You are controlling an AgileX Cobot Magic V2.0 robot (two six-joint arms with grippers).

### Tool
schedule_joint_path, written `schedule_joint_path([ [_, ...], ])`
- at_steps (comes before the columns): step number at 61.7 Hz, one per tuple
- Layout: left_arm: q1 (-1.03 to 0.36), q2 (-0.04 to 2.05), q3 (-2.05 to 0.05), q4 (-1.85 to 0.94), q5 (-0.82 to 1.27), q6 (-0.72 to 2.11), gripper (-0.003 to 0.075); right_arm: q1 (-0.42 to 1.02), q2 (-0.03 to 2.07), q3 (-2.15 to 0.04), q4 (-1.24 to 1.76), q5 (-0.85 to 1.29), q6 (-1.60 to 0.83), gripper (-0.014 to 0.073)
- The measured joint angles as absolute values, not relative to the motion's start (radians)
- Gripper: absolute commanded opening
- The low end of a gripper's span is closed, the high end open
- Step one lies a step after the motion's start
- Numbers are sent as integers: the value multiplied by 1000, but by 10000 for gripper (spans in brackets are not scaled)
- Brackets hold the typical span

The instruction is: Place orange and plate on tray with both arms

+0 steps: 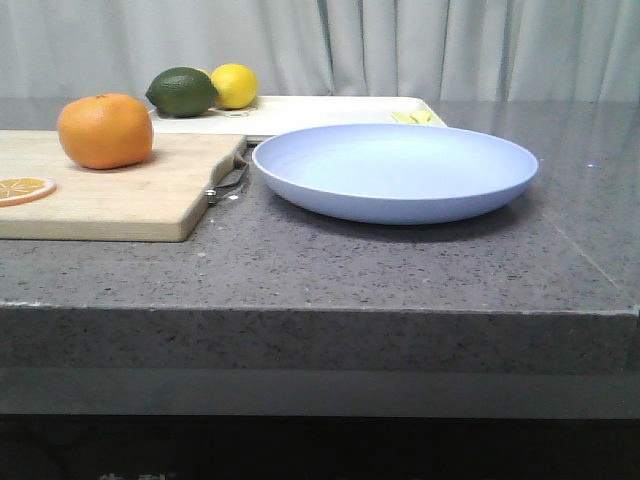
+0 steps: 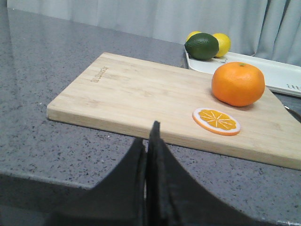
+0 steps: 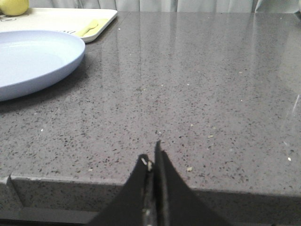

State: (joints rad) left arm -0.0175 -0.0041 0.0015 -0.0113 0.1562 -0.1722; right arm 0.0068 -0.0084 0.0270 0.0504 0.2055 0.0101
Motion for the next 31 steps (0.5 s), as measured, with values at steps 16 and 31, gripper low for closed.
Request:
schedule_joint_path([
  [16,-17,-4,0,0,6,-172,-18,7,-8,25,50,153,10,-69],
  [31,-17,23,-143,83,21,-172,-18,7,23,-145,50,176,10,-62],
])
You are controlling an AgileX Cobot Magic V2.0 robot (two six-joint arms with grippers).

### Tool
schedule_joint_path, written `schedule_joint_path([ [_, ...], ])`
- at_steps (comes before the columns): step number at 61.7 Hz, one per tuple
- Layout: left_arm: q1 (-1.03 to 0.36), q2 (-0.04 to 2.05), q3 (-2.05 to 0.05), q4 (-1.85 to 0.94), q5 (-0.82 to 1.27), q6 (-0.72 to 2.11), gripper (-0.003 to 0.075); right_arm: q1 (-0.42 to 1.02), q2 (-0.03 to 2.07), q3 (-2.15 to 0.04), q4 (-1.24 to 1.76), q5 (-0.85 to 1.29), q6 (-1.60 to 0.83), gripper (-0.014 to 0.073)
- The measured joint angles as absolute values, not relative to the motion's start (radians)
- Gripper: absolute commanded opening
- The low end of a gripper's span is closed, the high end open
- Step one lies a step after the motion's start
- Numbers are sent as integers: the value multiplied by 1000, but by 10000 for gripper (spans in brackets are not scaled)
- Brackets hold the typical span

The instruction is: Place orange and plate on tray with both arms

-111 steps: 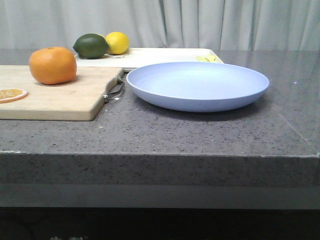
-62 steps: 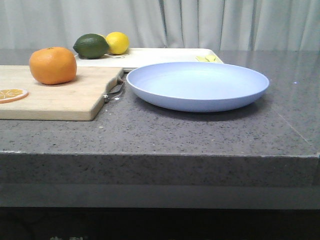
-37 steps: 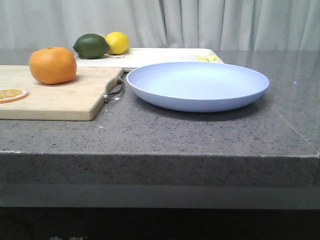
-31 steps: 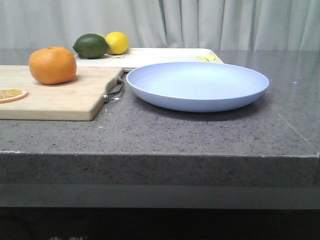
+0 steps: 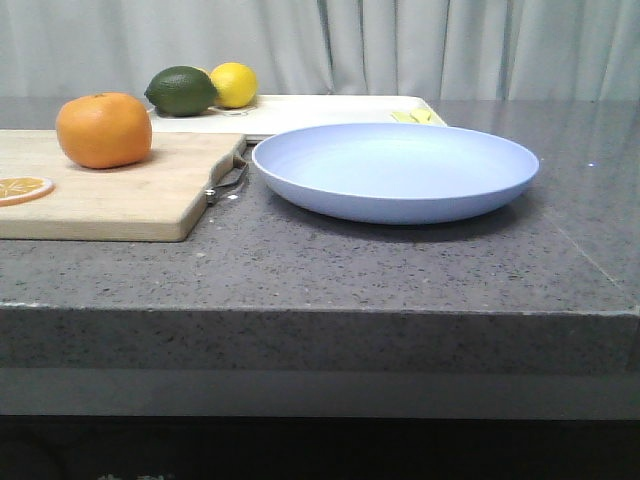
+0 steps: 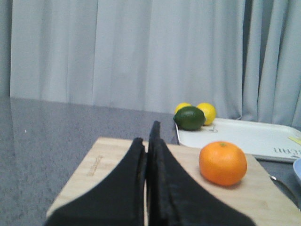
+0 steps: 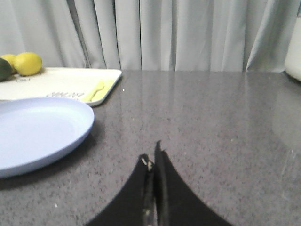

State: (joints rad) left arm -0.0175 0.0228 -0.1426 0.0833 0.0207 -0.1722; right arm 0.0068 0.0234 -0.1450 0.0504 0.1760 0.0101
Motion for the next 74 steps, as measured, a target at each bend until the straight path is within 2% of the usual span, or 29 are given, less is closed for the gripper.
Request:
schedule_joint_path([
  [18,-17,427,-465,105,131,-172,-18,7,375,-448,50,215,10,-62],
  [34,-17,640,-532,106,115,-172,-18,7,606,-576,51,238,10,-54],
  [40,-17,654,-532,106,104,-172,-17,7,627,-577,51,236,10,8],
  [45,-17,657,-532,106,100,-172,1,7,629,-579,53,235,10,120],
  [50,-17,657,-533,108,93,-170,94,7,629,-579,53,234,10,259],
  [53,-17,657,-533,108,93,-170,188,7,629,-579,53,234,10,349],
  [61,-17,657,-533,108,93,-170,540,7,629,-579,53,234,10,562],
  [65,-17,657,-534,108,93,-170,671,7,629,-579,53,234,10,636],
  [68,-17,657,-534,108,93,-170,712,7,629,-579,53,234,10,659],
  [74,-17,657,-534,108,93,-170,668,7,629,-579,53,234,10,652],
])
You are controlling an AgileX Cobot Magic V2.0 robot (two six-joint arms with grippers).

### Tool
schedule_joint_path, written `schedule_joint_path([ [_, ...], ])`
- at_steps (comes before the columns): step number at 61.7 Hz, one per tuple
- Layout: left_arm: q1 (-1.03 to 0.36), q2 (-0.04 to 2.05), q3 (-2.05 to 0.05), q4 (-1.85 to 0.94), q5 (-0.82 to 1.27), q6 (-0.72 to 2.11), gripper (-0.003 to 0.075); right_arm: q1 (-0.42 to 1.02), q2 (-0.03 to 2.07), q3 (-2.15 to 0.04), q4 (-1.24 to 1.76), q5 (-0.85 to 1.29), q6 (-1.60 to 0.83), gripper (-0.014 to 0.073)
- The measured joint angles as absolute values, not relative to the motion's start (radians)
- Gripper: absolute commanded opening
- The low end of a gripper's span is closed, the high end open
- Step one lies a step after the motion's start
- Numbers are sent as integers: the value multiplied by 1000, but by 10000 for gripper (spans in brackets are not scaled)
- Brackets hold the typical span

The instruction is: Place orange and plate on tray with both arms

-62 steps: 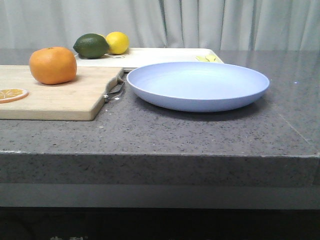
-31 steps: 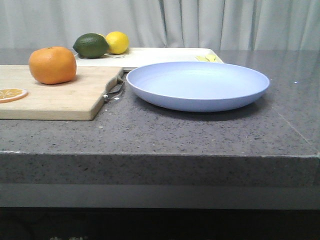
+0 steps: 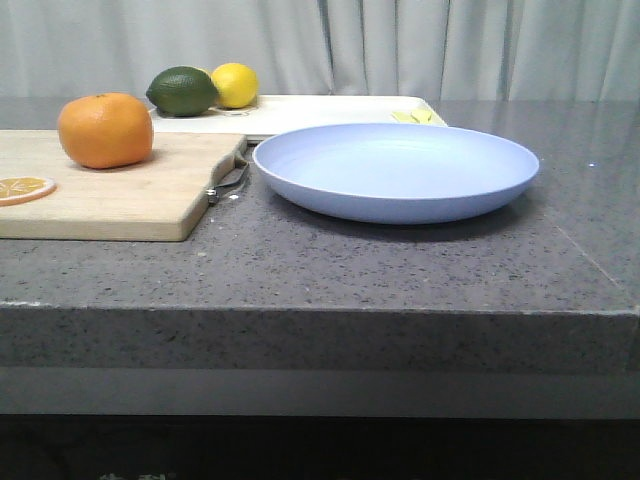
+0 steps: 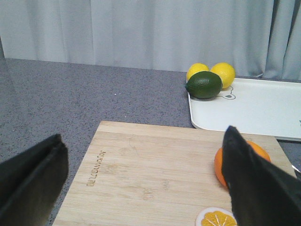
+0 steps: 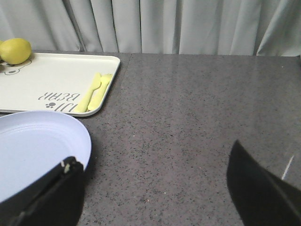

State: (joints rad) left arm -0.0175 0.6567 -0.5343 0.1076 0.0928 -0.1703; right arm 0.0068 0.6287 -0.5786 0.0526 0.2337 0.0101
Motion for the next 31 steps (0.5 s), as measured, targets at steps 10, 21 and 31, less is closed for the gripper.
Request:
schedule_joint_path([
  [10,-17,657,-534,108,93,-170,613,7,629,-579,53,234,10,652],
  [21,-17,657,-534,90,74,-170,566,7,629,-579,53,234,10,652],
  [31,-19,697,-565,73,57,-170,566,7,629,-579,53,234,10,652],
])
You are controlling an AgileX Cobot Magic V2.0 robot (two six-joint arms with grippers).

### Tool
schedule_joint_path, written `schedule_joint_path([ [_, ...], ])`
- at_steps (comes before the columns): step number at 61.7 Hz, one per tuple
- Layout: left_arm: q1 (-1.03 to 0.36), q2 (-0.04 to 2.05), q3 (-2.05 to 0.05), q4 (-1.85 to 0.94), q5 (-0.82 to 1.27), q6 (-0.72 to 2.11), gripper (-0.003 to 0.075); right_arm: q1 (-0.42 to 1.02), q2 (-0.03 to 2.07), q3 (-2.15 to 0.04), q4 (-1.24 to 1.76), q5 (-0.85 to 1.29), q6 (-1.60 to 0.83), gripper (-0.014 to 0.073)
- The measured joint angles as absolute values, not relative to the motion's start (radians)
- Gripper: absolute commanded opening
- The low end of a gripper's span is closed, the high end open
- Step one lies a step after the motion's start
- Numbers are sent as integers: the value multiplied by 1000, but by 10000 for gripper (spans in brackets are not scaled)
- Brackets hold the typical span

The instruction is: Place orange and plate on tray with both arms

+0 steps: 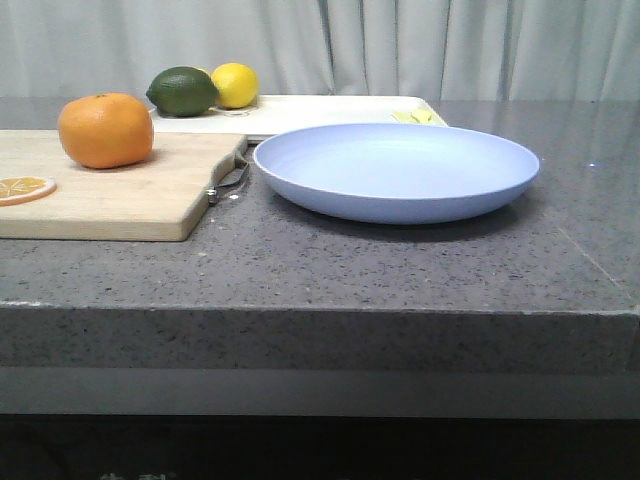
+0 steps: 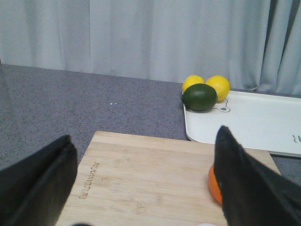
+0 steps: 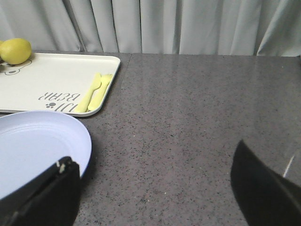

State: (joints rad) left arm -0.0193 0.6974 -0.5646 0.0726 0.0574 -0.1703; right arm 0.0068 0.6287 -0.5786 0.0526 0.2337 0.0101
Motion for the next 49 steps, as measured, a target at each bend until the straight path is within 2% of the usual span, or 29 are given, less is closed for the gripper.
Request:
schedule_joint_path([
  [8,-58,803,-647,69,99,-170,566,7,629,-579,53,231,10,652],
  [19,-182,1017,-825,92,200,-170,566,7,629,-579,53,230,10,652],
  [34,-309,1348,-1144,99,483,-169,566,7,629,-579,53,226,10,652],
  [49,-372,1573,-1405,99,703,-169,566,7,629,-579,53,226,10,652],
])
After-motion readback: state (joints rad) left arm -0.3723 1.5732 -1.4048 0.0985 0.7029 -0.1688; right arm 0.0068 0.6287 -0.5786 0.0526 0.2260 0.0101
